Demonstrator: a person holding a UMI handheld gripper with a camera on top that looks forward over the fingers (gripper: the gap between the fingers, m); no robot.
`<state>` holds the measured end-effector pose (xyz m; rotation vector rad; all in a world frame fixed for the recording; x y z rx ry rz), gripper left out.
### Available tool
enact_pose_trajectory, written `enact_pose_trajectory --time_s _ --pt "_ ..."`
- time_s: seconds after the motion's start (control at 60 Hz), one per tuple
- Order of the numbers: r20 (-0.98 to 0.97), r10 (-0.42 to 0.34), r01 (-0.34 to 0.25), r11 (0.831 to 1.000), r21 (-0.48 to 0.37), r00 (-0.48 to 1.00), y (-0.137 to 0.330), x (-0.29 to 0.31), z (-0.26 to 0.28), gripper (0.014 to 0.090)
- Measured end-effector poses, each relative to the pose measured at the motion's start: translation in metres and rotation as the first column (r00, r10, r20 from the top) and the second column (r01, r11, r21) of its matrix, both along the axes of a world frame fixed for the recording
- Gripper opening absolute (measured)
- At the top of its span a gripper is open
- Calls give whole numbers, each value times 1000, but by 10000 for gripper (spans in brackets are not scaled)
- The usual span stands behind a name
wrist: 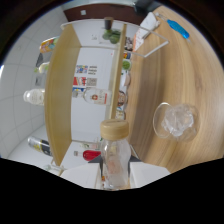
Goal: Make me a cup of Mount Fuji.
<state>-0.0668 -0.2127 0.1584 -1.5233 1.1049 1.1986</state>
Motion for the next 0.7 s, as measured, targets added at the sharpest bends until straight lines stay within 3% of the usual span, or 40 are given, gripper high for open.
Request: enact_pose_trajectory --time_s 0.15,0.317,0.483,0.583,0.7 --pt "459 -22 -18 996 82 888 -5 2 35 382" --pt "850 -24 -72 995 72 527 -2 -9 27 381" --pt "959 85 -135 990 -49 270 9 -26 -34 378" --pt "967 147 -147 982 -118 208 10 -31 -66 380" --pt "970 169 -144 979 -145 173 13 -32 -83 381"
